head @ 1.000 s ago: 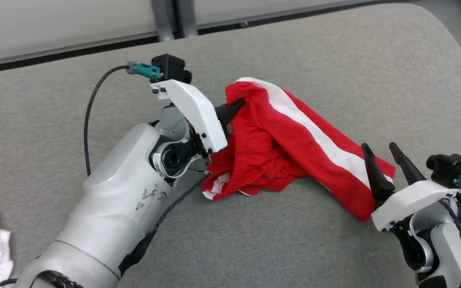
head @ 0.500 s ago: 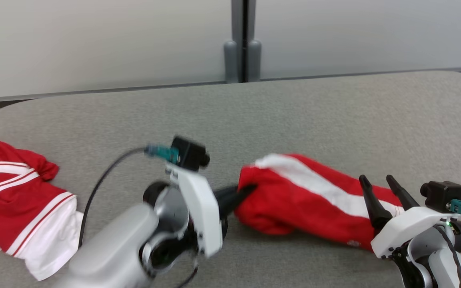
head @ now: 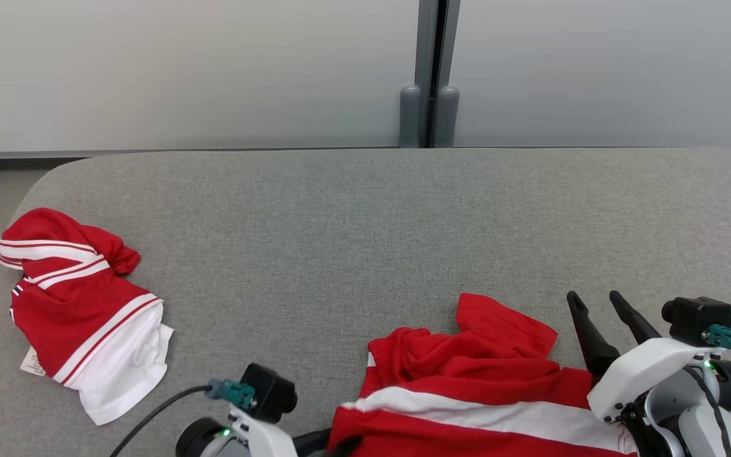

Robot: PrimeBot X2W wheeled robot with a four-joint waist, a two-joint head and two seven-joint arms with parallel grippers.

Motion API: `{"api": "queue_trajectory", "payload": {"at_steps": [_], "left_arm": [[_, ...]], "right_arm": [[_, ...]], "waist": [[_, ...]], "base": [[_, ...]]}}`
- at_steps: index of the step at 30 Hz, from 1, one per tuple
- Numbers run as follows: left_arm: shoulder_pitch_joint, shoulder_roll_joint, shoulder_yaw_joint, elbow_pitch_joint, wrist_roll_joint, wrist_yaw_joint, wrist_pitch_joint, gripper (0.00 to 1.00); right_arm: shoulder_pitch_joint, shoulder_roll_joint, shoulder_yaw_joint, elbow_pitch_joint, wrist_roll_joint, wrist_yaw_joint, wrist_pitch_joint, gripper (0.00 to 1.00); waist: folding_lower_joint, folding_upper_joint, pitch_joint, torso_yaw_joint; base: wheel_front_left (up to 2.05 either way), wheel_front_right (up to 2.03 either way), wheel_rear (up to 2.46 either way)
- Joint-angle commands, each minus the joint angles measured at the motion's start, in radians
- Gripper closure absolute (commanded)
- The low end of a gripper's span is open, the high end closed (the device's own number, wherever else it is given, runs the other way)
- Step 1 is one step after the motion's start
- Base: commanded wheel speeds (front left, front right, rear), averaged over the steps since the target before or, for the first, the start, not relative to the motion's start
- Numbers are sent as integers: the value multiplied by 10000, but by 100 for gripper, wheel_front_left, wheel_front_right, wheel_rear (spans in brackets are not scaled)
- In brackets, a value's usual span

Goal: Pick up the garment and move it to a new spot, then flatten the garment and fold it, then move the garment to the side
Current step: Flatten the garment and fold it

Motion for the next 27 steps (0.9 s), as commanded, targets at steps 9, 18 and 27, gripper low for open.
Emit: {"api": "queue_trajectory", "payload": {"at_steps": [9, 18, 27], "left_arm": [[807, 522, 523, -47, -5, 458, -1022, 0], [951, 902, 1596, -723, 564, 2142, -2332, 0], [389, 497, 1407, -384, 1224, 2313, -2647, 0]], "right_arm": [[271, -116, -16, -41, 62, 19, 58, 0], [352, 164, -163, -113, 32, 19, -256, 0], [22, 319, 3, -119, 28, 19, -573, 0]], "waist": [[0, -1, -281, -115], [0, -1, -391, -219], [0, -1, -1, -525]], "base": [[0, 0, 0], [0, 0, 0], [0, 0, 0]]}}
